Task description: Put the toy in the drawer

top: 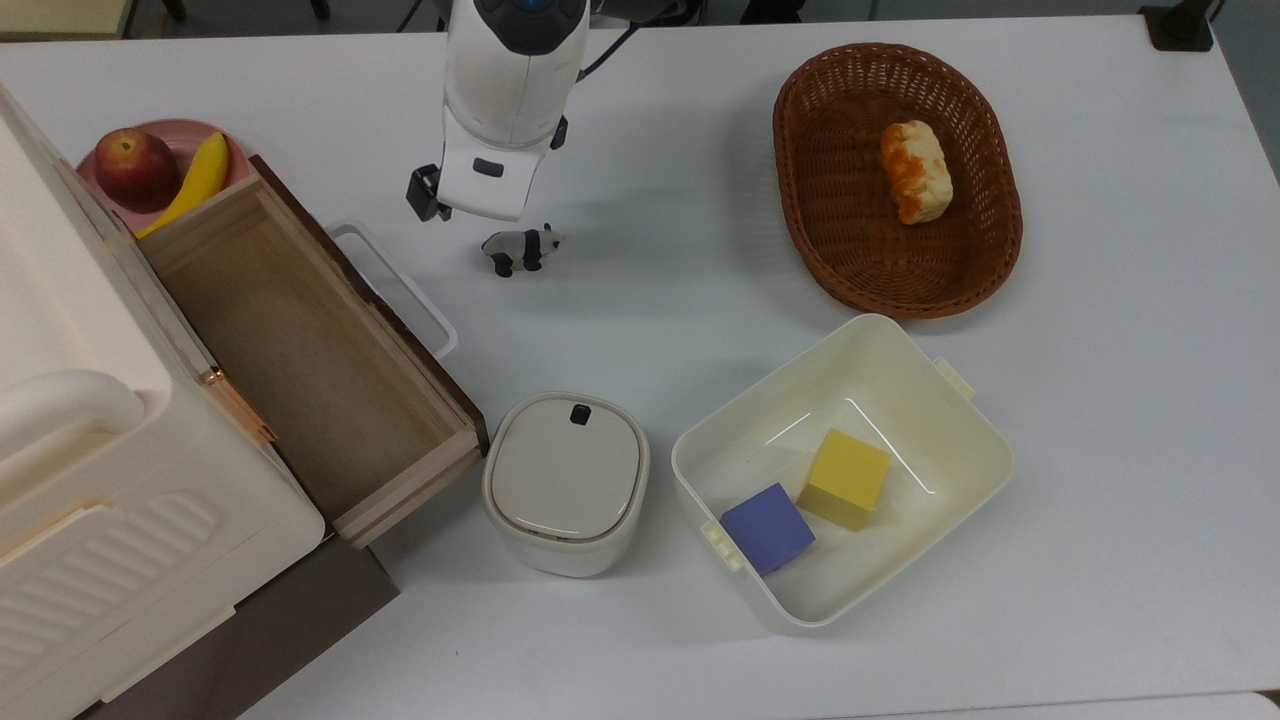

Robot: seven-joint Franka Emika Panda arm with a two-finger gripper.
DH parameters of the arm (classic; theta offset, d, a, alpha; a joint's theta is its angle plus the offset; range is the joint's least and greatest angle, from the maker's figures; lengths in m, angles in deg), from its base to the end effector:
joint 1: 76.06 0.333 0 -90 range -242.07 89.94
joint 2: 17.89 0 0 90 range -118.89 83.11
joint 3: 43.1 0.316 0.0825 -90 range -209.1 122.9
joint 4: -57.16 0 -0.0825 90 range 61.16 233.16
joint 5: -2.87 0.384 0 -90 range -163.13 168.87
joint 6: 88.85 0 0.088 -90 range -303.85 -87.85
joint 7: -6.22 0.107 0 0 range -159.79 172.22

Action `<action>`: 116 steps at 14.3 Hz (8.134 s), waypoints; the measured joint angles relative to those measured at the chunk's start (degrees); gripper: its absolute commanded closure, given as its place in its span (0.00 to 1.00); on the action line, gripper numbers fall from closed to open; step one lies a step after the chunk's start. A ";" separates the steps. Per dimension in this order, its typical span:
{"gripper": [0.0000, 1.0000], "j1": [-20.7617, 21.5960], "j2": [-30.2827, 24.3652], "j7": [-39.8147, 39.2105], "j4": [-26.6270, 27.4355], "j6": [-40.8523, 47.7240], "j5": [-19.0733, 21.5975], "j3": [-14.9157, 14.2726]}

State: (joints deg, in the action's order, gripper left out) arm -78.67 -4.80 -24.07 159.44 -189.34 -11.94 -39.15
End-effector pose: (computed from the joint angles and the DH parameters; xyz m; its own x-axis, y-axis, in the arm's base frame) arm 0.5934 -0.0112 0.4087 0.7655 0.5497 -0.3343 0.5981 -0.7995 0.0548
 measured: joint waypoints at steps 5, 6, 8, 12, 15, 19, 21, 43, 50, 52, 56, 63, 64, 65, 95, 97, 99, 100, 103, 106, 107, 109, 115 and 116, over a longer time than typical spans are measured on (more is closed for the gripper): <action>0.00 0.00 -0.12 13.57 -0.25 -0.98 1.55 0.17; 0.00 0.00 -0.13 17.71 -0.32 -2.48 2.23 0.22; 0.00 0.01 -0.13 27.73 -0.46 -4.83 2.71 0.34; 0.00 0.02 -0.09 47.17 -0.38 -6.74 2.76 0.42; 0.00 -0.14 0.04 66.31 0.14 -8.67 2.73 0.34; 0.00 -0.78 0.46 81.01 2.55 -9.17 2.00 0.12; 0.00 -0.78 0.67 80.53 3.79 -9.35 -1.08 0.35; 0.00 -1.08 0.32 75.12 5.31 -13.02 0.57 1.29; 0.00 -1.70 0.46 100.82 9.01 -12.80 0.62 0.28; 0.00 -1.71 0.45 102.59 11.54 -13.39 0.63 -0.23; 0.00 -1.73 0.42 103.34 14.96 -15.94 0.63 -0.69; 0.00 -1.72 -0.47 103.36 14.90 -19.85 0.63 -0.70; 0.00 -1.70 -0.49 103.36 14.89 -20.34 0.63 -0.68; 0.00 -1.64 -0.49 103.36 14.90 -20.81 0.63 -0.61; 1.00 -0.14 0.85 100.71 14.90 -22.19 2.05 1.31; 1.00 -0.14 0.80 100.38 13.84 -22.93 2.05 1.31; 1.00 -0.11 0.70 99.14 10.47 -23.32 2.05 1.32; 1.00 -0.06 0.52 97.84 7.94 -23.36 2.06 1.37; 1.00 0.02 0.15 95.94 3.38 -23.37 2.06 1.99; 0.99 0.12 -0.06 95.55 -0.09 -23.37 2.06 3.06; 0.99 0.08 -0.10 95.52 -1.71 -23.37 2.06 3.09; 0.99 -0.14 -0.12 95.21 -3.67 -23.43 2.06 3.08; 0.99 -4.06 -0.13 93.33 -7.81 -25.99 2.30 2.69; 0.98 -5.04 -0.12 92.51 -7.98 -26.28 2.36 2.62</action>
State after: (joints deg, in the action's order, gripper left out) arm -83.71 -4.93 68.43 151.46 -215.62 -9.58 -36.53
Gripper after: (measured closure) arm 0.590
